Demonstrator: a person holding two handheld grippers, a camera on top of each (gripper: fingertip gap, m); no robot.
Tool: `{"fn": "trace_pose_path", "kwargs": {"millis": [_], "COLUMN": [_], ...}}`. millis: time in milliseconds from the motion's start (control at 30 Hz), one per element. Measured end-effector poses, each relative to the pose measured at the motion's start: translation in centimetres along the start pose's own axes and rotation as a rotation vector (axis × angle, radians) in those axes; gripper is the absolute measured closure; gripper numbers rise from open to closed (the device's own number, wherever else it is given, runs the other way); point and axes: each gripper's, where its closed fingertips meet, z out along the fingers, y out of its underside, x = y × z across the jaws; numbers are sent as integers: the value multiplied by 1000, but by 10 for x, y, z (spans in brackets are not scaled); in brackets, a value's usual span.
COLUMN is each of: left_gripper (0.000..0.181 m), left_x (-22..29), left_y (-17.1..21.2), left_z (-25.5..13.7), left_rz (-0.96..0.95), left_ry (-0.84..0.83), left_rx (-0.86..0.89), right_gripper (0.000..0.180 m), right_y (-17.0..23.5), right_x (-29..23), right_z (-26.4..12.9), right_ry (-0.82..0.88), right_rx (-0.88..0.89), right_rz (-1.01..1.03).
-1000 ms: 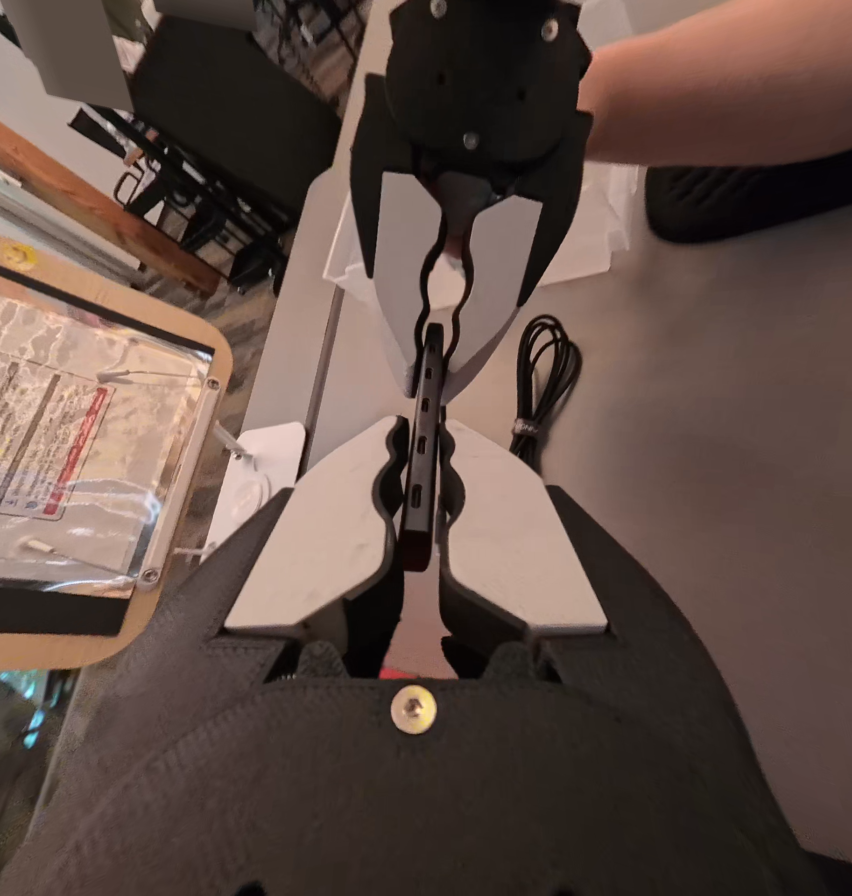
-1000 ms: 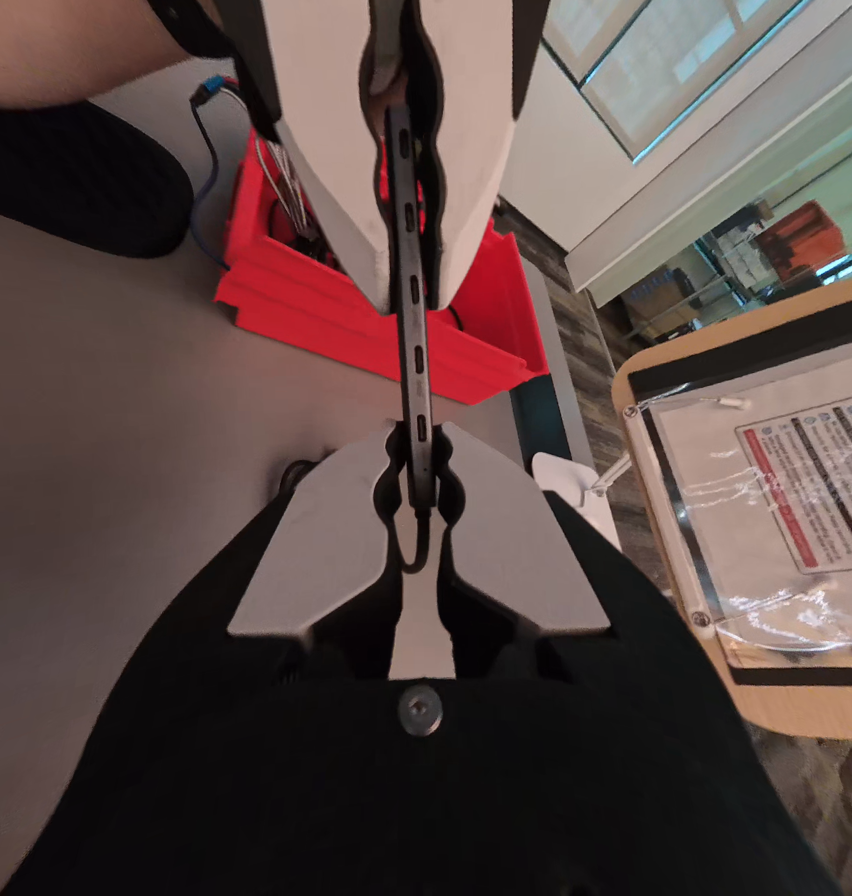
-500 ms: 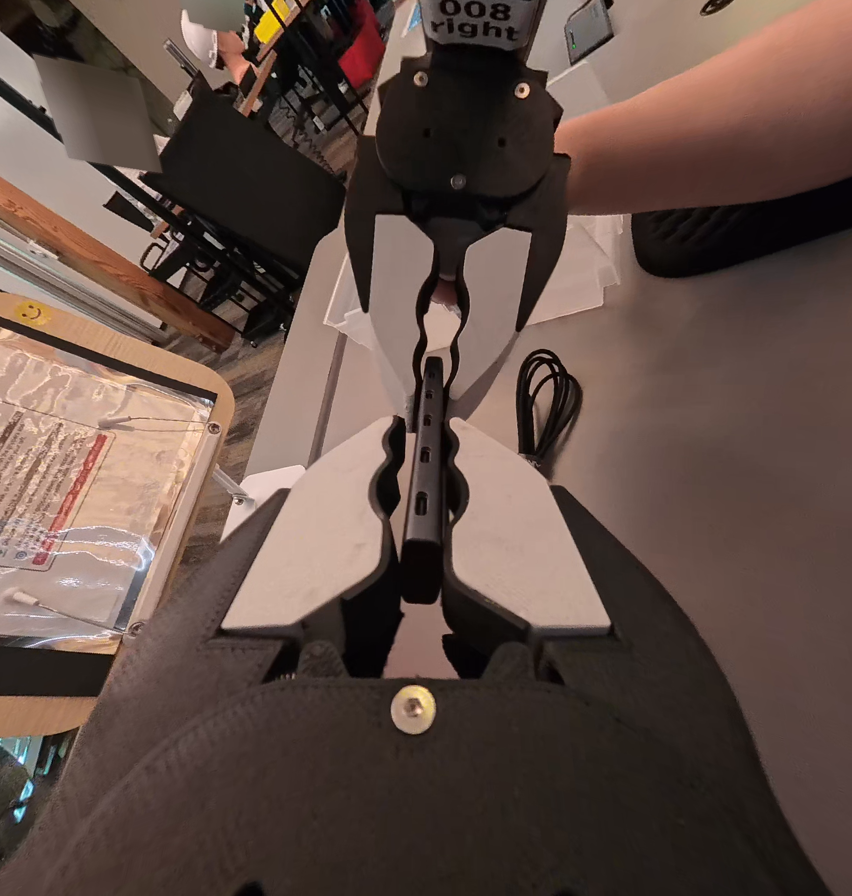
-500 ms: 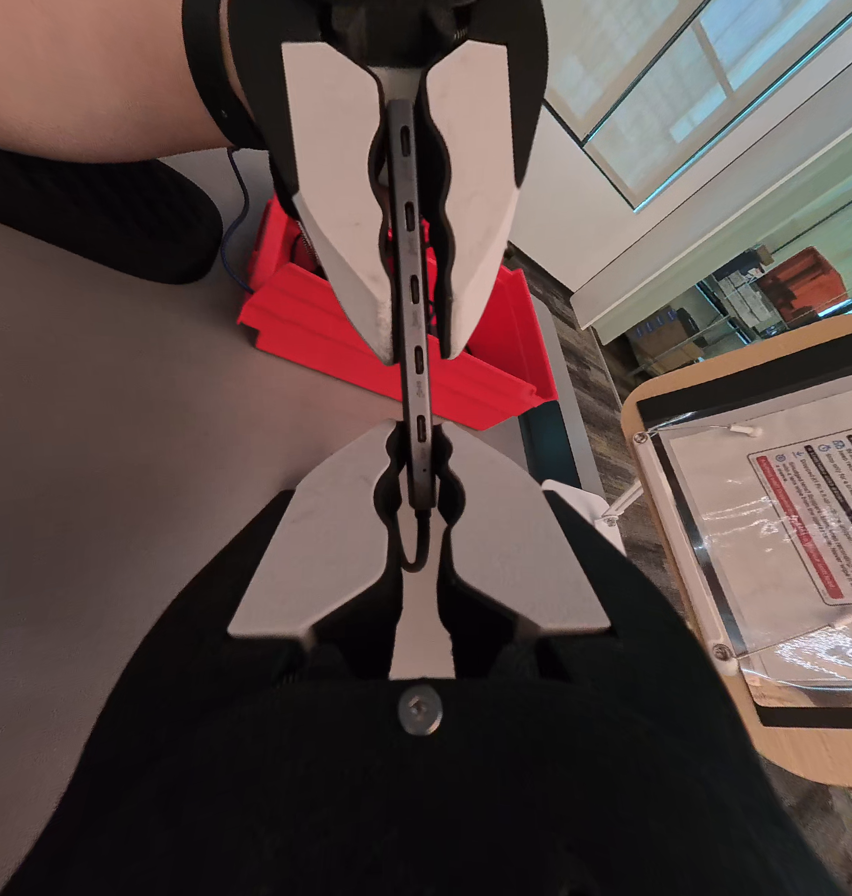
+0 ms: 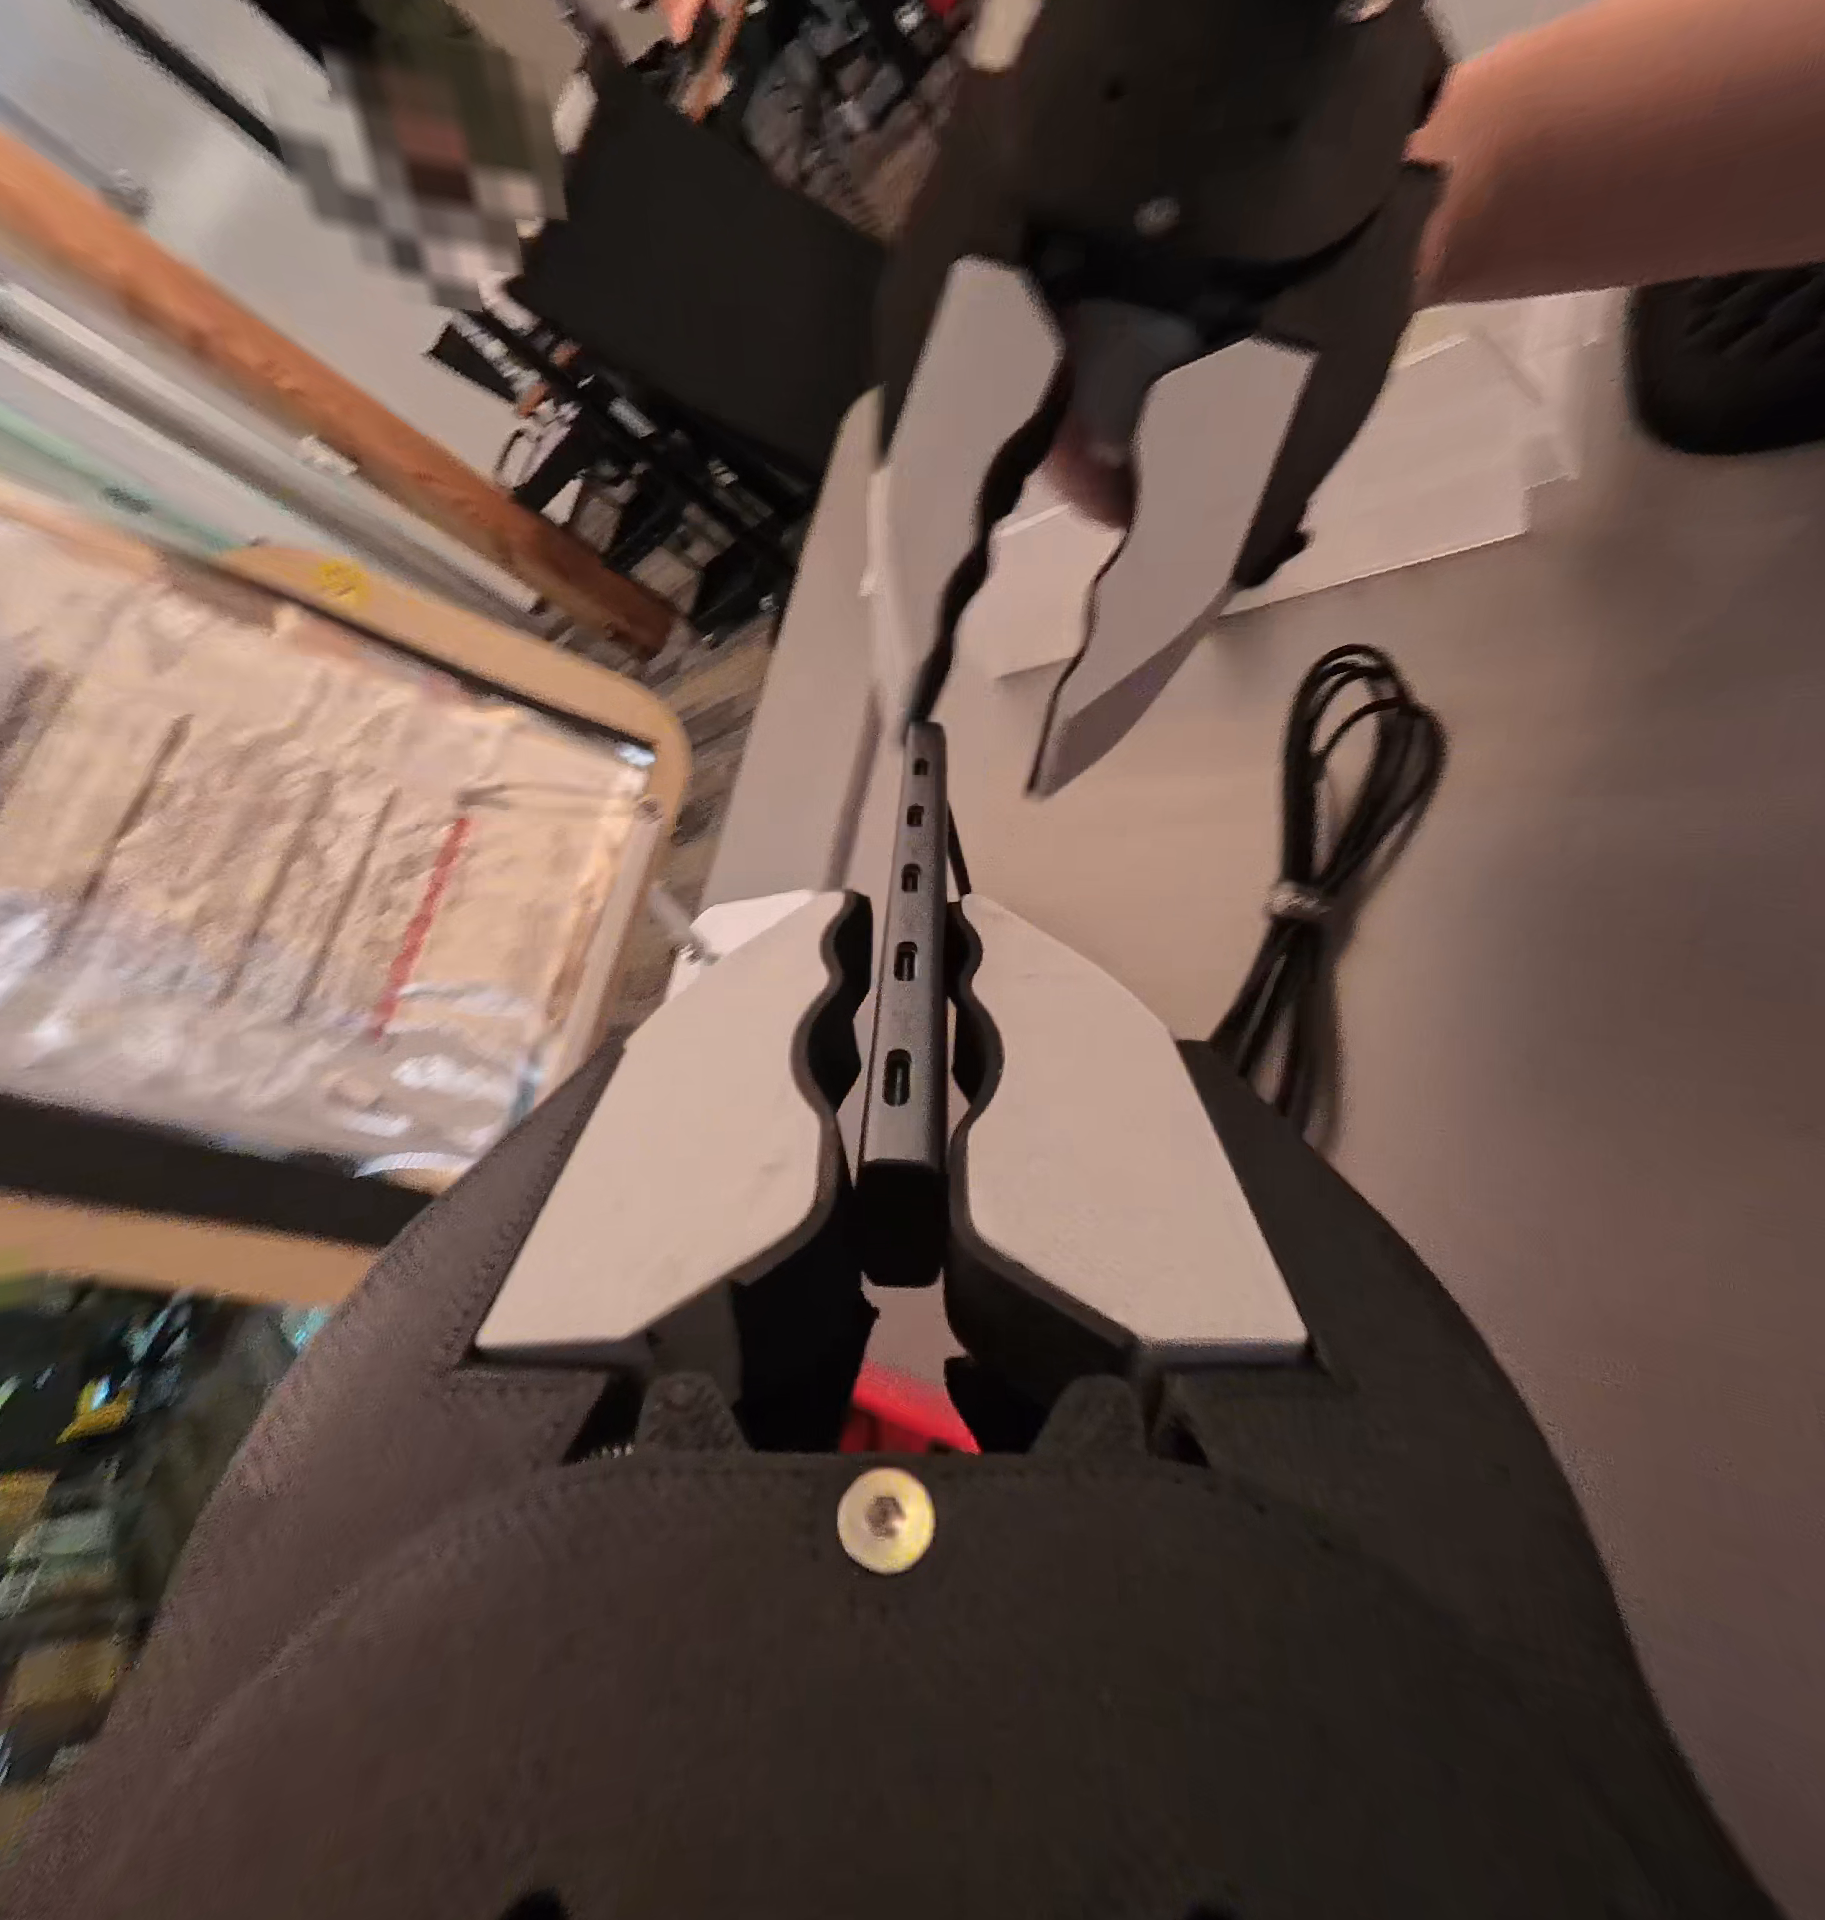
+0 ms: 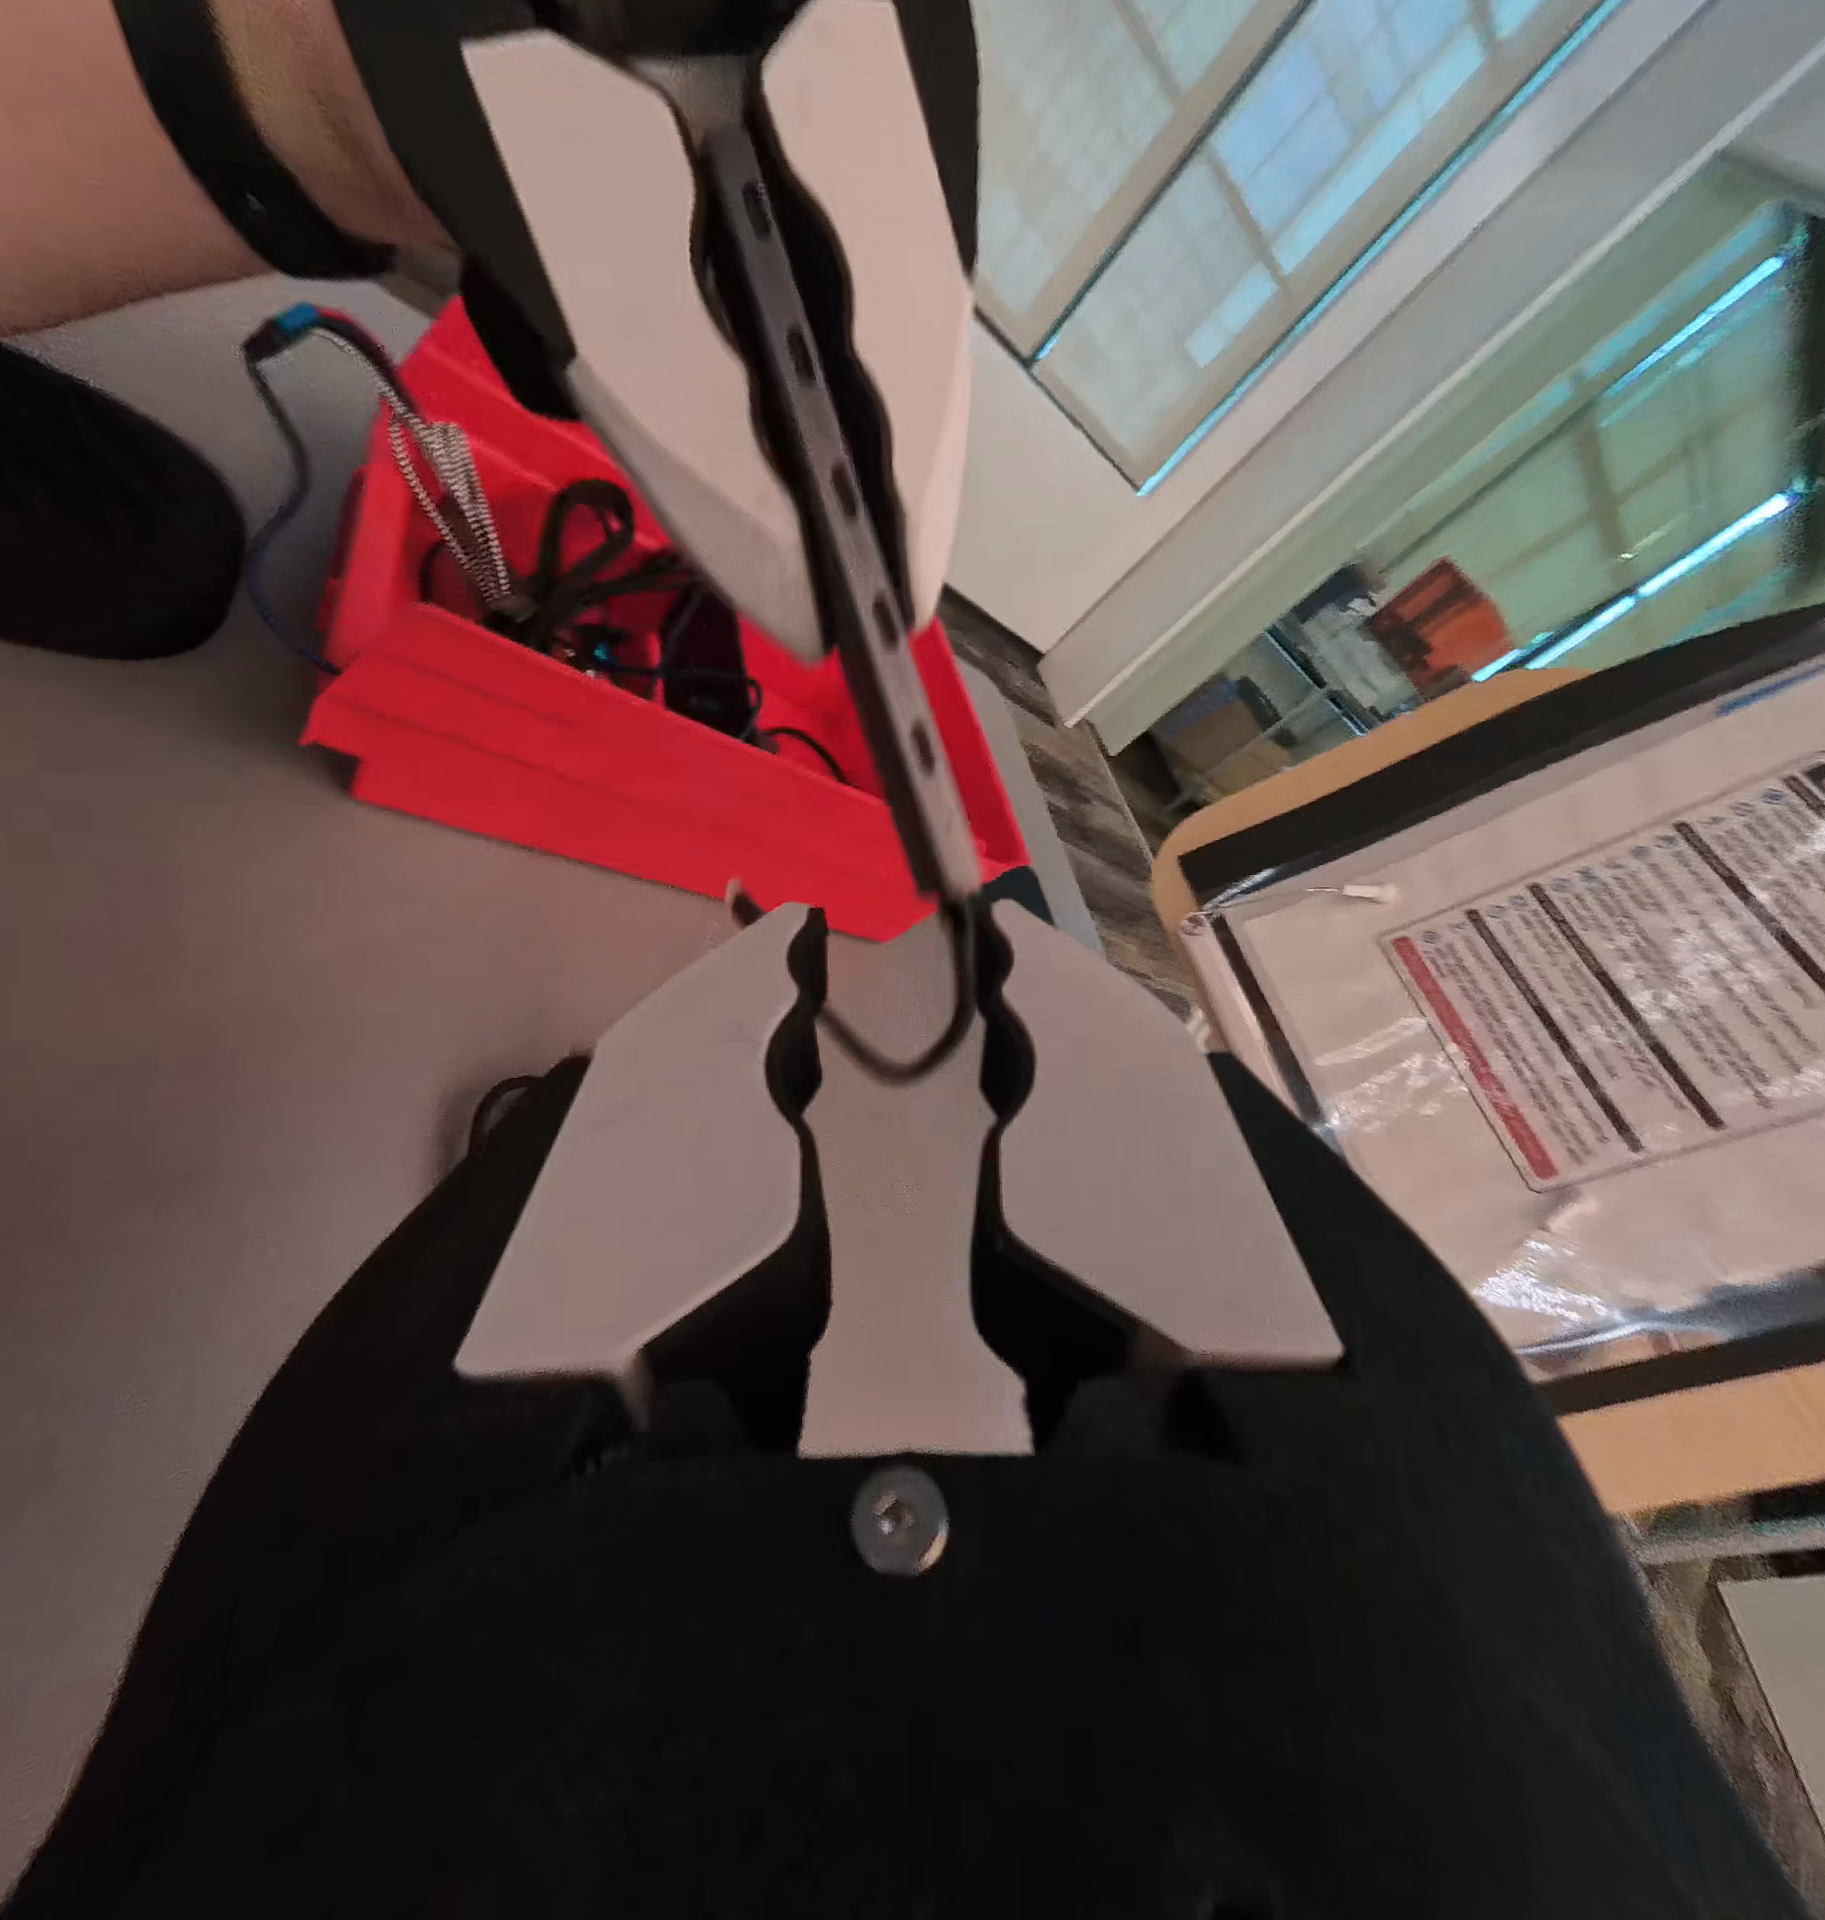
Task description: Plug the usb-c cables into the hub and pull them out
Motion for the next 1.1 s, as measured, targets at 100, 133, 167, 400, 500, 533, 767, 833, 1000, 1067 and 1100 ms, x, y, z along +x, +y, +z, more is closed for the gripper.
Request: {"fn": "trace_pose_path", "kwargs": {"millis": [100,133,167,400,500,533,767,833,1000,1067,1100], "left_gripper": [167,167,167,167,167,167,167,167,167,167,167], "left_x": [-37,-47,-56,-76,-72,-71,-63,-61,-53,-48,-45], "left_y": [9,11,13,16,11,9,8,9,11,11,11], "left_z": [-39,-53,-65,-101,-100,-99,-87,-83,-69,-61,-56], "left_rz": [-70,-96,-116,-140,-125,-120,-121,-120,-120,-129,-134], "left_ry": [-126,-161,-191,-286,-271,-266,-209,-194,-148,-117,-97], "left_rx": [26,44,61,110,119,120,128,123,115,120,124], "right_gripper": [156,157,164,149,150,148,153,170,171,171,171], "right_y": [-1,2,6,76,92,98,120,124,108,98,92], "right_x": [5,3,2,-67,-78,-80,-99,-100,-74,-55,-45], "right_z": [2,5,12,73,75,74,75,76,64,51,43], "right_ry": [16,12,15,-281,-333,-336,-378,-387,-318,-275,-249], "right_rx": [7,-4,-27,-388,-465,-497,-609,-625,-539,-496,-473], "right_rz": [80,111,167,808,877,865,830,800,758,726,709]}}
